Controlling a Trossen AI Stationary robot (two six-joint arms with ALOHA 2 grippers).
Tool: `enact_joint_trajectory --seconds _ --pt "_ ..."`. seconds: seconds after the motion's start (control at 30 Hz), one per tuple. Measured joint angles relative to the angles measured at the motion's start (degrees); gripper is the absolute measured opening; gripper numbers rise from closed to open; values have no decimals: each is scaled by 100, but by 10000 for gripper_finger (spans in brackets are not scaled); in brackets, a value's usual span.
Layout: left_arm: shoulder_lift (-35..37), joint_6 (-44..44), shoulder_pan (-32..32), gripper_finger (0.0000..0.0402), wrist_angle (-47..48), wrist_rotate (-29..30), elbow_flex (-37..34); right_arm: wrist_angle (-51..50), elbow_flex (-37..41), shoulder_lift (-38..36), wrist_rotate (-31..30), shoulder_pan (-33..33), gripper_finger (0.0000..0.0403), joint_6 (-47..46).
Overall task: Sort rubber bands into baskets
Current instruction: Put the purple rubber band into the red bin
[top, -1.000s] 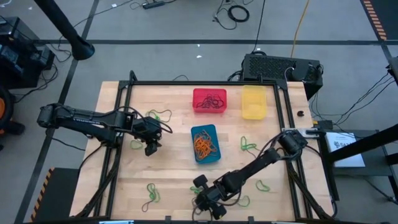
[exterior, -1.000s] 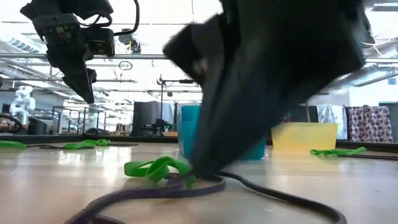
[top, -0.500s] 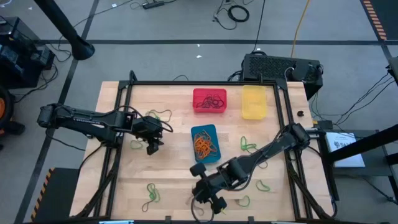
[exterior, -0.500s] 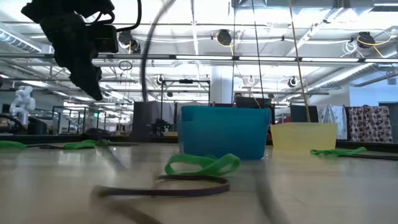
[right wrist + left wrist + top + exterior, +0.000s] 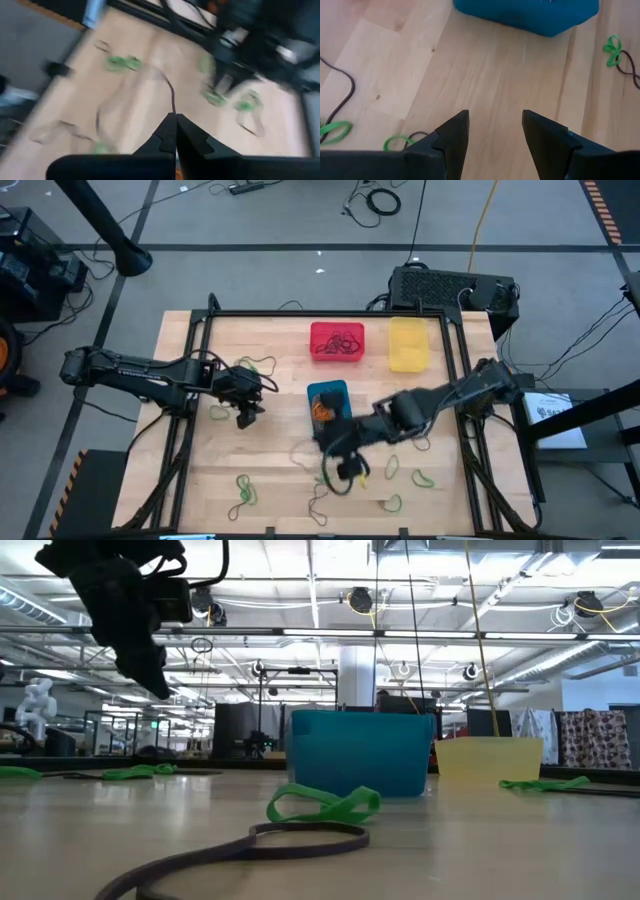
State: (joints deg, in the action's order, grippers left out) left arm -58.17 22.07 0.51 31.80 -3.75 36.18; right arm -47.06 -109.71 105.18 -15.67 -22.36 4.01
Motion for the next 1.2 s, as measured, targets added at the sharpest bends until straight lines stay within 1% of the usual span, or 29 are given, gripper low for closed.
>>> enact_joint_trajectory --seconds 0.03,0.13,0.23,0.33,0.47,0.6,0.77,0.87,0.97,1.1,1.2 --pt "0 6 0 191 -21 -1 0 -138 0 -44 -94 101 0 69" --pt "0 12 0 191 -25 -1 0 -610 -2 -103 -73 520 0 432" --pt "0 216 0 191 -25 30 0 -1034 0 -105 -69 1041 0 863" --pt "0 426 0 191 -53 88 0 -1272 0 -105 -54 1705 0 1161" --pt "0 757 0 191 -49 103 0 -1368 0 -105 12 2708 0 1223" --pt "0 1052 2 191 -48 192 0 -1411 20 -105 760 3724 0 1711" --pt "0 1531 1 191 -47 646 0 -724 623 -103 1400 4699 0 1952" --pt "0 1704 1 191 -48 857 0 -278 1109 -98 1658 5085 0 2046" --pt "0 1829 0 191 -47 1084 0 195 1658 -102 1915 5297 0 2067" --pt "0 2103 -28 191 -47 1274 0 574 2216 -96 2036 5350 0 2068" --pt "0 2118 -102 191 -47 1303 0 687 2445 -96 2036 5341 0 2066"
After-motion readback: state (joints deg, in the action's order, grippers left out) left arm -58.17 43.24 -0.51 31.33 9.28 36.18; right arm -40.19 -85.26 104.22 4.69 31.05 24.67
